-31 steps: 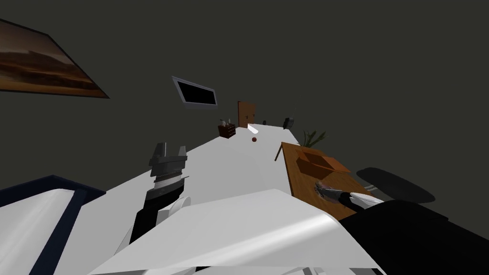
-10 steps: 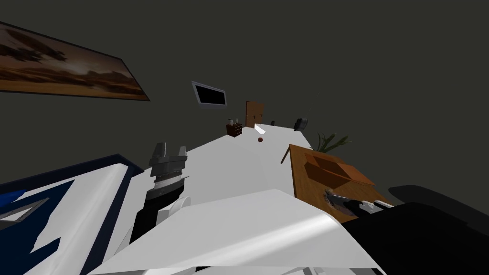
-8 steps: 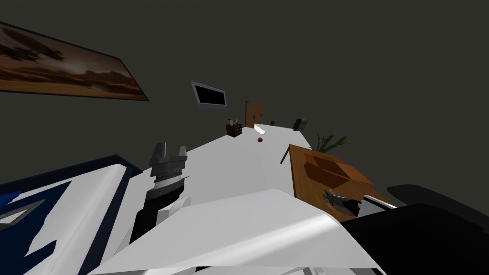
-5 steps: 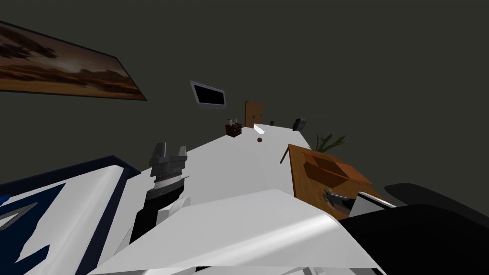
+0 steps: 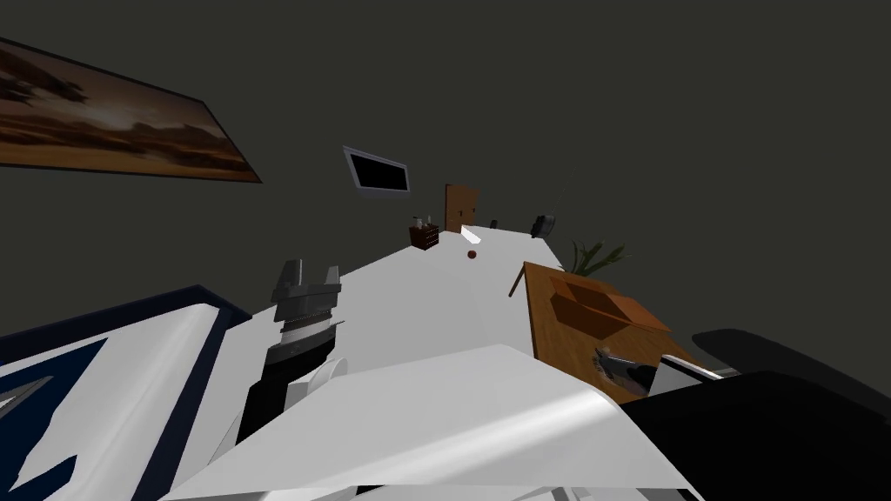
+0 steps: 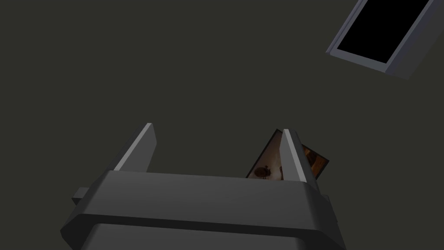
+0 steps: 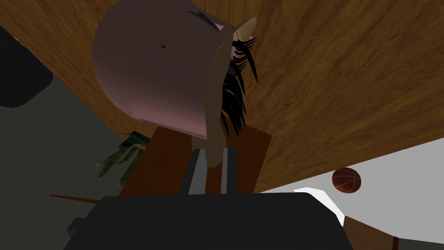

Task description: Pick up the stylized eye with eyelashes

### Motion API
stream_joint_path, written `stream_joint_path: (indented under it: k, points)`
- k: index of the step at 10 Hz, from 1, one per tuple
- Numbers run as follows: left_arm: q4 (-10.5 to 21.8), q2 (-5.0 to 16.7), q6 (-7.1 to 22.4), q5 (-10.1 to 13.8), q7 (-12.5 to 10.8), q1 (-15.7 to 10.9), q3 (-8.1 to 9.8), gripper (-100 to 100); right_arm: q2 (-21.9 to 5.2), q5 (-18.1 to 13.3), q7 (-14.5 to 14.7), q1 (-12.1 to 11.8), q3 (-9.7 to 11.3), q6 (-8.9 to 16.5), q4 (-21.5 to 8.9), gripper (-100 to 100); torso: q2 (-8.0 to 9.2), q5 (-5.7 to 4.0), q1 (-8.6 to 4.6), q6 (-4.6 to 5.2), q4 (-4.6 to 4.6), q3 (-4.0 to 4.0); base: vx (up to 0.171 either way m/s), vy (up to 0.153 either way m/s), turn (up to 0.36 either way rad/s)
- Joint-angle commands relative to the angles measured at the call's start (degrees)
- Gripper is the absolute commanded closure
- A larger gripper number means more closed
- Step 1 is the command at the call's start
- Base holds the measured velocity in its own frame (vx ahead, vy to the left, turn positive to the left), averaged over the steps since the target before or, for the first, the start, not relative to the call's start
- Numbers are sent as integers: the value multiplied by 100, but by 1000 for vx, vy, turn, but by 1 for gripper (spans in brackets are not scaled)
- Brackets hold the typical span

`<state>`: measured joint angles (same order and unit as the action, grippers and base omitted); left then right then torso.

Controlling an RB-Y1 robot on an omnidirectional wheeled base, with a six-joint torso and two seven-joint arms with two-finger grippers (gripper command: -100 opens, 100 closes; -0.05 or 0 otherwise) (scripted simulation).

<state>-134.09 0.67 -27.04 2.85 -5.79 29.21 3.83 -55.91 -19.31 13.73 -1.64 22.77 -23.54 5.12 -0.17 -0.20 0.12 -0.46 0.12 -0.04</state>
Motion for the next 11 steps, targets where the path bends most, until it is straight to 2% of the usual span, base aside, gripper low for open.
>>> stream_joint_path:
  k: [1,2,3,5,6,7,9,10,11]
  points:
    - [0,0,0,0,0,0,0,0,-153,56,-182,-286,1,272,286,100,0,0,0,0,0,0,-1,7,75]
    - [0,0,0,0,0,0,0,0,-252,31,-89,-218,16,-223,123,100,-4,6,-2,14,-4,-3,39,37,-71]
    - [0,0,0,0,0,1,0,0,-252,31,-89,-218,16,-223,90,100,-14,16,13,17,-6,-9,44,43,-64]
    - [0,0,0,0,0,1,0,0,-461,5,-226,-291,75,-451,109,100,-21,26,27,13,-5,-12,48,42,-49]
    - [0,0,0,0,0,1,0,0,-461,5,-226,-291,75,-451,109,100,-20,29,33,13,-4,-11,36,27,-16]
    - [0,0,0,0,0,1,0,0,-600,-13,-317,-339,114,-603,100,100,-20,31,33,9,-4,-11,52,34,-39]
    - [0,0,0,0,0,1,0,0,-669,-21,-363,-363,133,-678,96,100,-17,40,42,11,-2,-9,28,25,-30]
    - [0,0,0,0,0,1,0,0,-610,-29,-328,-309,134,-643,53,100,-13,45,45,12,-1,-6,11,10,-7]
    - [0,0,0,0,0,0,0,0,-615,-32,-332,-307,138,-664,45,0,-8,46,45,12,1,-3,0,0,0]
